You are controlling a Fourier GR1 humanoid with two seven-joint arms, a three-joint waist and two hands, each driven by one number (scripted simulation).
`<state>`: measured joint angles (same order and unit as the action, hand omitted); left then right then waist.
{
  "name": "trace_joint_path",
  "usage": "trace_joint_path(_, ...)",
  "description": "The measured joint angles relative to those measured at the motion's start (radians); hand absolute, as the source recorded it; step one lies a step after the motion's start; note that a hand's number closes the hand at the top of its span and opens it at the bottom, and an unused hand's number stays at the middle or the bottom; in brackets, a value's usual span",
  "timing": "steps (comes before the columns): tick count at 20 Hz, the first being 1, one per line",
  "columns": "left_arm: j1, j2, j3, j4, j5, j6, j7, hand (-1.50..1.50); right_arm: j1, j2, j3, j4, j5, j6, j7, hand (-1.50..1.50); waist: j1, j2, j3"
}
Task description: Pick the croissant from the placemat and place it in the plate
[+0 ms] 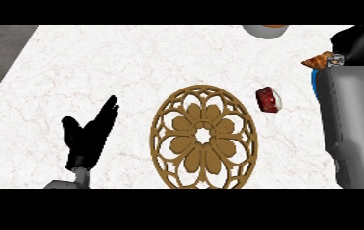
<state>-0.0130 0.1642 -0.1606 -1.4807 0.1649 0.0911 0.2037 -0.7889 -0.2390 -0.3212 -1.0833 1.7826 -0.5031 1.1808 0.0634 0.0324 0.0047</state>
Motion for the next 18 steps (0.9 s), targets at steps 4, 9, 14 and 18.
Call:
trace_joint_path(4, 0.002, -0.002, 0.002, 0.001, 0.0, 0.005, 0.012, 0.0, 0.041, -0.002, -0.094, 0.016, 0.101, -0.07, 0.002, 1.5, -0.01, -0.003, 0.001)
trace_joint_path(9, 0.003, -0.008, 0.007, 0.006, -0.002, 0.015, 0.018, 0.0, 0.091, -0.011, -0.217, 0.033, 0.167, -0.174, -0.025, 1.5, -0.025, -0.011, 0.002)
trace_joint_path(14, 0.007, -0.015, 0.01, 0.017, -0.008, 0.019, 0.004, 0.0, 0.133, -0.026, -0.342, 0.08, 0.158, -0.304, -0.067, 1.5, -0.033, -0.017, 0.003)
trace_joint_path(18, 0.005, -0.016, 0.013, 0.024, -0.008, 0.012, -0.006, 0.0, 0.143, -0.061, -0.431, 0.16, 0.125, -0.407, -0.105, 1.5, -0.034, -0.019, 0.003)
